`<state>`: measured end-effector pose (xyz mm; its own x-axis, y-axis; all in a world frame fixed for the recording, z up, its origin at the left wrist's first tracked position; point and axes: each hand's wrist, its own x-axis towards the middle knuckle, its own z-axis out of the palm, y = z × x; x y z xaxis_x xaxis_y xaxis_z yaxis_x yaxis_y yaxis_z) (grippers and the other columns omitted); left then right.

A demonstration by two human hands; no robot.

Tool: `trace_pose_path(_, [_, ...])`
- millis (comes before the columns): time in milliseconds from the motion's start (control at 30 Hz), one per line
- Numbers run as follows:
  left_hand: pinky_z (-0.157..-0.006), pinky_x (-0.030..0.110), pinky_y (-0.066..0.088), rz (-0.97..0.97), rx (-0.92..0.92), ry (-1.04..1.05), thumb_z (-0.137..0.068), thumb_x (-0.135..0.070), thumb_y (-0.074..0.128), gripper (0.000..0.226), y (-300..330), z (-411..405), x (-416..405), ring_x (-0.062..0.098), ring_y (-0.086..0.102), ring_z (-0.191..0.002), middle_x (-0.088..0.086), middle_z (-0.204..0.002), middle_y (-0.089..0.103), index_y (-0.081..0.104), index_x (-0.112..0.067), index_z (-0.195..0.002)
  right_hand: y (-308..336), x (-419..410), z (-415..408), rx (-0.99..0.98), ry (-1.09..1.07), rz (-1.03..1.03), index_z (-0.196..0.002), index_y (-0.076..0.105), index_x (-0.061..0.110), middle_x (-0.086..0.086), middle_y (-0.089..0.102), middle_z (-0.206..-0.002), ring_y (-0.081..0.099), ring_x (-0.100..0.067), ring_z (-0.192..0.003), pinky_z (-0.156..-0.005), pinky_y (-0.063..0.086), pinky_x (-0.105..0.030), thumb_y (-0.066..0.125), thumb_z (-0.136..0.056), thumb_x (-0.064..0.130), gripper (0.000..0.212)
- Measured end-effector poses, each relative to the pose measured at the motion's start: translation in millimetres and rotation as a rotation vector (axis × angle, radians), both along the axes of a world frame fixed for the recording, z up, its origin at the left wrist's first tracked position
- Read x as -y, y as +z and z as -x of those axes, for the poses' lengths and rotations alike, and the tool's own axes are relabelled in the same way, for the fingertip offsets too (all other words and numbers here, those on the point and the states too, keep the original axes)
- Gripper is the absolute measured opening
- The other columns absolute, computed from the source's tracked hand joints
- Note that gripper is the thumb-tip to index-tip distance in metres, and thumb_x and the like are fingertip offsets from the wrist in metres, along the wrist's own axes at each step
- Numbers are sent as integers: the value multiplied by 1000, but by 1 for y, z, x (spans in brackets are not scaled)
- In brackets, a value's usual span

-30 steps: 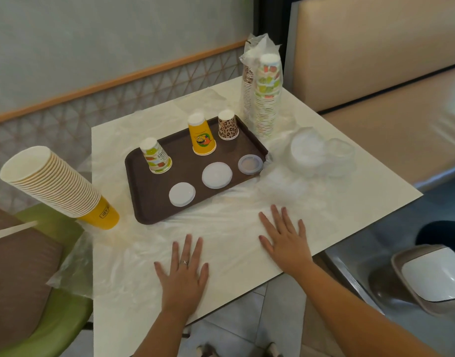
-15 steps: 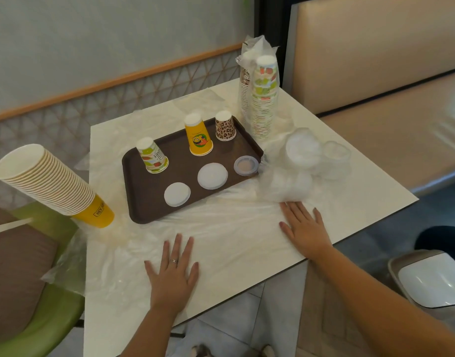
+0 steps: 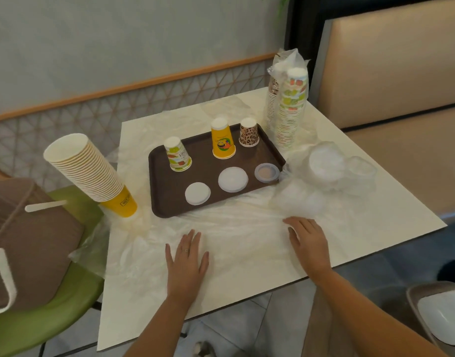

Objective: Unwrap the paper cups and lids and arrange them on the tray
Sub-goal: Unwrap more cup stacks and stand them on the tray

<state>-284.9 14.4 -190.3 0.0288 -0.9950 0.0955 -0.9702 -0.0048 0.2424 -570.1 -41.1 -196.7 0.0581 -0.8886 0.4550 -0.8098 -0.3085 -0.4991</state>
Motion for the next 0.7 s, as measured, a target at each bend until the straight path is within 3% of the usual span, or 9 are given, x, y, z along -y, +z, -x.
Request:
trace_pose_path(133, [-107, 53, 31, 327, -300, 232, -91, -32, 49, 48, 30, -3, 15, 33, 48, -120, 16, -129, 53, 45, -9, -133, 16, 9, -40, 46, 123, 79, -92, 69, 13, 0, 67, -89, 55, -12, -81, -79, 41, -20, 47, -89, 16, 23])
trace_pose_path(267, [-101, 39, 36, 516, -643, 554, -79, -14, 72, 80, 63, -40, 40, 33, 32, -130, 15, -144, 29, 26, -11, -144, 35, 26, -88, 78, 223, 65, -91, 69, 15, 3, 67, -87, 55, -7, -82, -77, 43, -18, 49, -86, 16, 21])
trace_pose_path(367, [-108, 51, 32, 613, -823, 739, -68, -15, 83, 104, 75, -84, 63, 36, 26, -135, 18, -147, 17, 14, -14, -147, 50, 39, -129, 81, 338, -32, -102, 68, 15, 2, 67, -95, 54, -8, -87, -79, 43, -18, 52, -84, 18, 24])
trace_pose_path(433, [-109, 51, 32, 566, -956, 816, -64, -17, 87, 116, 83, -105, 76, 36, 24, -137, 16, -151, 10, 8, -20, -148, 60, 51, -157, 70, 438, -121, -113, 64, 16, 1, 65, -107, 57, -14, -95, -84, 44, -21, 58, -83, 16, 31])
trace_pose_path(567, [-112, 43, 22, 474, -1054, 744, -61, -14, 88, 123, 87, -137, 93, 26, 16, -142, 9, -156, 6, 2, -23, -150, 89, 74, -219, 56, 564, -224, -130, 52, 18, 3, 54, -129, 53, -11, -114, -90, 42, -17, 62, -88, 19, 43])
trace_pose_path(700, [-108, 52, 36, 441, -1089, 595, -53, -17, 92, 120, 82, -161, 108, 25, 35, -135, 1, -148, 33, 16, -29, -145, 116, 91, -278, 122, 635, -351, -141, 37, 18, 1, 41, -144, 45, -13, -127, -98, 36, -19, 59, -92, 23, 55])
